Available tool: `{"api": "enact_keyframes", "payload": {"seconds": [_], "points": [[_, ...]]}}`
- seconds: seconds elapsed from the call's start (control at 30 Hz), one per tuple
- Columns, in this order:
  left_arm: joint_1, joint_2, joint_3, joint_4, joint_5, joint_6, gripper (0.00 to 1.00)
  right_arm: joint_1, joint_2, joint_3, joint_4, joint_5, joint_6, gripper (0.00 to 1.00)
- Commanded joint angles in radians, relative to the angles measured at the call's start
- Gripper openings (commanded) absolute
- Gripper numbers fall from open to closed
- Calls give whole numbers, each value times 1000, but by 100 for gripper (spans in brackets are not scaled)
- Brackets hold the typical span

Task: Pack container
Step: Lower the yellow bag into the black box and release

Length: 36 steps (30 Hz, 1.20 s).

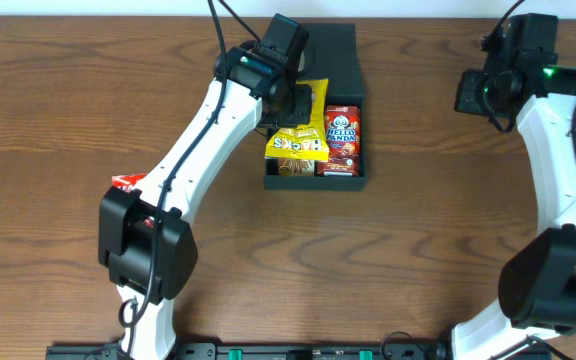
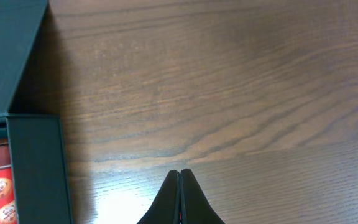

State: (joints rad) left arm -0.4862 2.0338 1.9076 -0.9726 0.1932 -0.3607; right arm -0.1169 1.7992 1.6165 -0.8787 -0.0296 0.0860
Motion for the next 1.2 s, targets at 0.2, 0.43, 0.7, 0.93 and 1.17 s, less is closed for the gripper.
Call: {"api": "enact_keyframes", "payload": {"seconds": [0.2, 0.43, 0.7, 0.93, 1.17], "points": [[1, 112, 17, -17, 9, -30, 6, -4, -1, 8, -9, 3, -13, 2], [0, 140, 17, -33, 7, 11, 31, -4, -1, 8, 0, 3, -13, 1], [0, 136, 28, -37, 14, 75, 81, -4, -1, 8, 11, 3, -13, 2], [0, 114, 66, -52, 18, 95, 45, -4, -1, 8, 17, 3, -13, 2], [0, 114, 88, -129, 8, 95, 6, -4, -1, 8, 20, 3, -13, 2]]}}
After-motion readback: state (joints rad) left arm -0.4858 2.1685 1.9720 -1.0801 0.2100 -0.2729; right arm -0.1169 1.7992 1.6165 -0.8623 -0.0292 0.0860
